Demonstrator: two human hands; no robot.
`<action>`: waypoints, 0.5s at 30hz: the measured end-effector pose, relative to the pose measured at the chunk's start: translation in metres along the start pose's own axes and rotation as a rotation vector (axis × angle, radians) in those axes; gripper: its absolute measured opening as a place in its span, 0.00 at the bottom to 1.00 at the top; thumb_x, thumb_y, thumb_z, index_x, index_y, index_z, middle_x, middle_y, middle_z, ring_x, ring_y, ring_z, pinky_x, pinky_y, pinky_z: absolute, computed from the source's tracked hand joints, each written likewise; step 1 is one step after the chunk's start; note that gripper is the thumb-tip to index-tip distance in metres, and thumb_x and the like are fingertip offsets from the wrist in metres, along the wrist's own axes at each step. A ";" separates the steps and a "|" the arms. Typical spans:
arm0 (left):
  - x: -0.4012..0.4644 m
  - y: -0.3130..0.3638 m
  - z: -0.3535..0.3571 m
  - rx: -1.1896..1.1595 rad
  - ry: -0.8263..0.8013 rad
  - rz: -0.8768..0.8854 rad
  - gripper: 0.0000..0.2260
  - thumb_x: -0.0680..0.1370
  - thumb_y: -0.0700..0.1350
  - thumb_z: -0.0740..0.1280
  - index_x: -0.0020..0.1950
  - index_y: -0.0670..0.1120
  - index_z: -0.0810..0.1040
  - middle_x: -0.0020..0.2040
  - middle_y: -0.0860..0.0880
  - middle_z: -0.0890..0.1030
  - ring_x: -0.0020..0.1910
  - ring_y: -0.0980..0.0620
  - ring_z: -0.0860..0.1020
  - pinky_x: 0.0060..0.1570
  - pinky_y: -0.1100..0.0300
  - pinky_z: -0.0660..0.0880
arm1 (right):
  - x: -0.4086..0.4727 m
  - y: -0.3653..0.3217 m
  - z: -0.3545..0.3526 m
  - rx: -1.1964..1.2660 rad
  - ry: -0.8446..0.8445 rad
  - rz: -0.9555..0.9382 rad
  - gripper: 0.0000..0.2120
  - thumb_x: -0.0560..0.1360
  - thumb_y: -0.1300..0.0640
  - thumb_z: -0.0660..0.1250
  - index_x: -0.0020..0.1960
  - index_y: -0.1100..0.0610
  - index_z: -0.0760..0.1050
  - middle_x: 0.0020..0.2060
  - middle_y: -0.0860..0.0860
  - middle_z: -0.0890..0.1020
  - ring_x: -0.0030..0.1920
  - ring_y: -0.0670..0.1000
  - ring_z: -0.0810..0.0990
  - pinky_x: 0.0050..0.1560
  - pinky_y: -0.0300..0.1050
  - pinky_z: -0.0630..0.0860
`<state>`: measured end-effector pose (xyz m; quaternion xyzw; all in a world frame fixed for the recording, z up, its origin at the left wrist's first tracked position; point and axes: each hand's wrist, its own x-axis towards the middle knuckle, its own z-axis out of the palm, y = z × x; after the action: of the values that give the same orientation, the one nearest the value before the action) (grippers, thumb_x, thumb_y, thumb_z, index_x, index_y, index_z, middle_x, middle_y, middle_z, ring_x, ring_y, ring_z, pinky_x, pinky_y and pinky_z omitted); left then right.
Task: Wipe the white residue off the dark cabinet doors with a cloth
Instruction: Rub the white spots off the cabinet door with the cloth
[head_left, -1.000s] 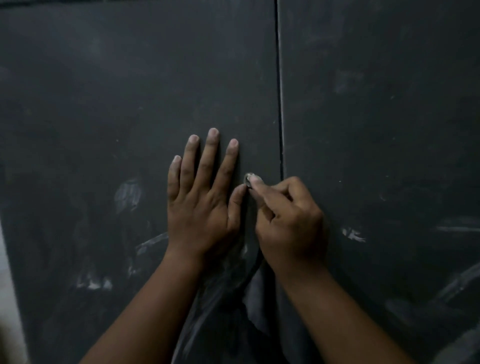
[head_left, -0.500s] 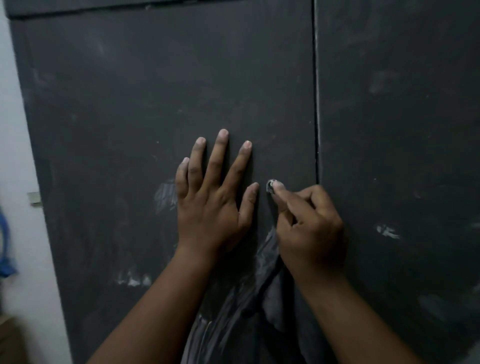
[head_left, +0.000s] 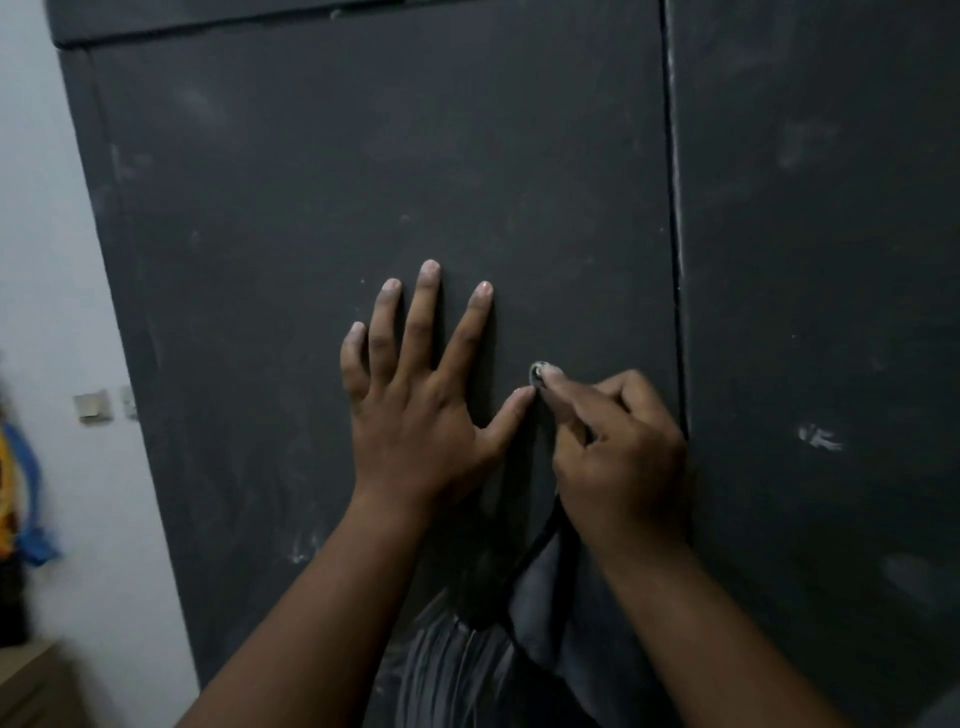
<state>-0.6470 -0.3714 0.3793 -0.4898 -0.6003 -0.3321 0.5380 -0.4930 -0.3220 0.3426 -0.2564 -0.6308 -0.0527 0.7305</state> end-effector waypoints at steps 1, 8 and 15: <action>-0.002 -0.004 -0.001 0.003 -0.006 0.001 0.38 0.77 0.73 0.58 0.84 0.60 0.57 0.86 0.49 0.52 0.84 0.44 0.51 0.78 0.40 0.53 | -0.002 0.004 -0.002 -0.002 -0.001 0.013 0.09 0.78 0.55 0.73 0.55 0.44 0.87 0.37 0.46 0.75 0.34 0.50 0.75 0.32 0.45 0.70; -0.007 -0.019 -0.009 0.021 -0.031 -0.011 0.38 0.76 0.75 0.57 0.83 0.61 0.59 0.86 0.49 0.52 0.84 0.44 0.52 0.78 0.40 0.54 | 0.047 -0.008 0.008 0.026 0.108 0.125 0.07 0.78 0.50 0.73 0.55 0.45 0.86 0.38 0.46 0.74 0.35 0.49 0.74 0.33 0.47 0.74; -0.006 -0.021 -0.006 0.007 -0.011 -0.003 0.39 0.75 0.75 0.60 0.83 0.59 0.61 0.85 0.49 0.54 0.84 0.44 0.53 0.76 0.39 0.57 | 0.010 -0.008 0.006 -0.024 -0.079 -0.029 0.10 0.78 0.54 0.74 0.57 0.41 0.85 0.40 0.47 0.76 0.35 0.52 0.77 0.31 0.45 0.72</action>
<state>-0.6656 -0.3843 0.3773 -0.4889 -0.6053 -0.3281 0.5356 -0.4996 -0.3233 0.3548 -0.2580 -0.6621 -0.0606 0.7010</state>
